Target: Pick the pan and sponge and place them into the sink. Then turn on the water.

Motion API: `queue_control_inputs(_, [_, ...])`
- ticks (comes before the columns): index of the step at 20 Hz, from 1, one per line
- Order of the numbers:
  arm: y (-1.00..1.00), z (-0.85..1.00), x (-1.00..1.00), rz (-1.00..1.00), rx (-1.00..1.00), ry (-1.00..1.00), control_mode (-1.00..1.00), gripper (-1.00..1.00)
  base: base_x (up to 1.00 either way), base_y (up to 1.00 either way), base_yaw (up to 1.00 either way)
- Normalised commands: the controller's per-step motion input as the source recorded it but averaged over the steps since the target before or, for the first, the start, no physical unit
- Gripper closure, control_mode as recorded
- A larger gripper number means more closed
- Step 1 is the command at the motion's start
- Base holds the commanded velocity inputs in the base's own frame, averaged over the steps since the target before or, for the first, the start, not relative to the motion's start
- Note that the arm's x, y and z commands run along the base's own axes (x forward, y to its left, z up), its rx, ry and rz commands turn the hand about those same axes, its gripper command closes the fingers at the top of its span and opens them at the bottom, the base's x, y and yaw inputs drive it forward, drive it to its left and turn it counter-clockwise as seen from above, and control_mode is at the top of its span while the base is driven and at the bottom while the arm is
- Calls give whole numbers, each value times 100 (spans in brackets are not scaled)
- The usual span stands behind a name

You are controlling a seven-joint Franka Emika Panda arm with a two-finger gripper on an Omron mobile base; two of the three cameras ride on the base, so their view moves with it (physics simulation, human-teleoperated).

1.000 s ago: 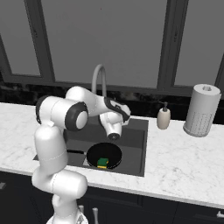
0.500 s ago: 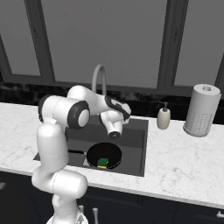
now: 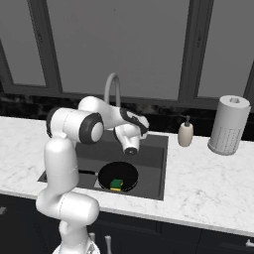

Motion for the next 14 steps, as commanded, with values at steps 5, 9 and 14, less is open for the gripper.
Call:
queue_control_inputs(5, [0, -6, 10, 0, 0, 0, -100, -100, 0, 0, 0])
queue_control_inputs(9, [0, -1, 12, 0, 0, 0, -100, -100, 0, 0, 0])
queue_control_inputs(14, [0, 0, 15, 0, 0, 0, -100, -100, 0, 0, 0])
